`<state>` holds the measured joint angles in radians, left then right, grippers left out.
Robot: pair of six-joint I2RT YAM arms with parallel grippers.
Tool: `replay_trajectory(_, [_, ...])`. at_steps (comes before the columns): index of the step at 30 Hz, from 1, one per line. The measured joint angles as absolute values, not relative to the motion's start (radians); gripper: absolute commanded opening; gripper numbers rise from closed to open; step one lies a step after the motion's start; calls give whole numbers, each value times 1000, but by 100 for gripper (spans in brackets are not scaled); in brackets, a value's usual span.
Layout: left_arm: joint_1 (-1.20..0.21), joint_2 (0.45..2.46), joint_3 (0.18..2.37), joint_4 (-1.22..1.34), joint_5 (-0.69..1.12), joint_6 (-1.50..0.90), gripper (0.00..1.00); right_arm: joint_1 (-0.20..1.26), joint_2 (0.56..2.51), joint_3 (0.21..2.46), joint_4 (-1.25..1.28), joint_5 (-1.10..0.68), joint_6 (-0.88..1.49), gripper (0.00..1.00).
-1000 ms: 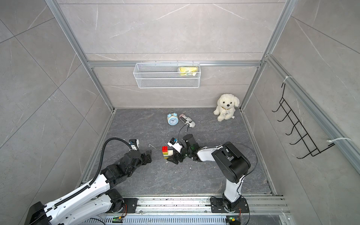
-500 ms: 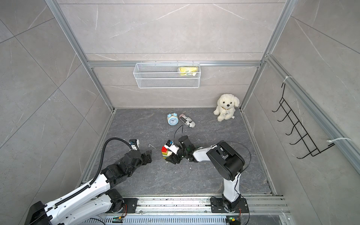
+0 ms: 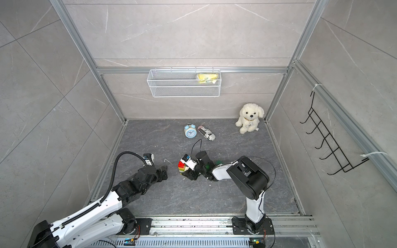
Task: Assemble the letter h with lego
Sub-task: Pick up the lego brick from the center of the board, then place the lego brick at the center of the board.
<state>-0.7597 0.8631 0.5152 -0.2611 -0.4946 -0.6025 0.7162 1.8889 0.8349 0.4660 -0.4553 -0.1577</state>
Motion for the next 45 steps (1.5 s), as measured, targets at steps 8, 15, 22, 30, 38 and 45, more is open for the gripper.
replay_trajectory(8, [-760,863,515,-262,-495,-603,99,718,1880,818,515,-436,-121,49])
replay_trajectory(15, [-760,863,515,-262,-495,-603,99,723,1862,815,528,-438,-80,36])
replay_trajectory(22, [-760,874,520,-295,-529,-627,99,730,1860,888,421,-449,36,29])
replay_trajectory(30, [-760,888,551,-397,-631,-688,100,735,1956,1150,194,-548,271,29])
replay_trajectory(38, [-760,888,556,-445,-675,-724,100,735,2208,1430,75,-750,519,38])
replay_trajectory(45, [-760,878,556,-451,-679,-734,100,735,2384,1671,11,-854,643,58])
